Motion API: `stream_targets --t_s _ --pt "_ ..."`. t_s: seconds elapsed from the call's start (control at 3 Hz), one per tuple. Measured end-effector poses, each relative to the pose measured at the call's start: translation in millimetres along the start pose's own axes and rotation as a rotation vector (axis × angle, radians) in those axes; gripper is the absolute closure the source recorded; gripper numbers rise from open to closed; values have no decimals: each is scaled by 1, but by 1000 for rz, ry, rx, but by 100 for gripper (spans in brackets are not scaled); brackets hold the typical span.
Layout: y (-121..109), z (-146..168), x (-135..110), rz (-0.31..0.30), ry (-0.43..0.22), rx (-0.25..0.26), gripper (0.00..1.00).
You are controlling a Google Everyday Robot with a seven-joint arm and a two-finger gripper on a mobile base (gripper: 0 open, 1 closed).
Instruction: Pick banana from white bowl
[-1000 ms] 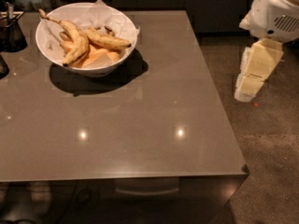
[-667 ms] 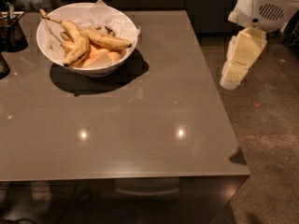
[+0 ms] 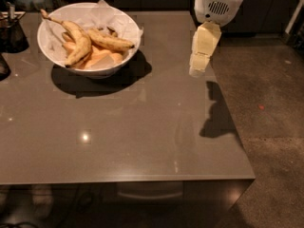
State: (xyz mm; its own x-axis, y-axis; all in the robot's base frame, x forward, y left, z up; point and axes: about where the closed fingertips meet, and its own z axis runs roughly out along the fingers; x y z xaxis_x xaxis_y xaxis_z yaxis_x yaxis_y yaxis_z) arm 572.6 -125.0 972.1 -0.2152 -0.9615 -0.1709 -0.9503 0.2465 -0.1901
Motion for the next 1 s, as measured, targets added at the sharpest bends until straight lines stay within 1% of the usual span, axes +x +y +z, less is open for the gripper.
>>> stream_targets --t_s 0.33,0.67,1.0 --pt "-6 -2 -8 -7 -32 20 0" --pt "-10 -27 -37 -36 -64 74 0" --pt "-12 -42 -75 -112 -16 128 0"
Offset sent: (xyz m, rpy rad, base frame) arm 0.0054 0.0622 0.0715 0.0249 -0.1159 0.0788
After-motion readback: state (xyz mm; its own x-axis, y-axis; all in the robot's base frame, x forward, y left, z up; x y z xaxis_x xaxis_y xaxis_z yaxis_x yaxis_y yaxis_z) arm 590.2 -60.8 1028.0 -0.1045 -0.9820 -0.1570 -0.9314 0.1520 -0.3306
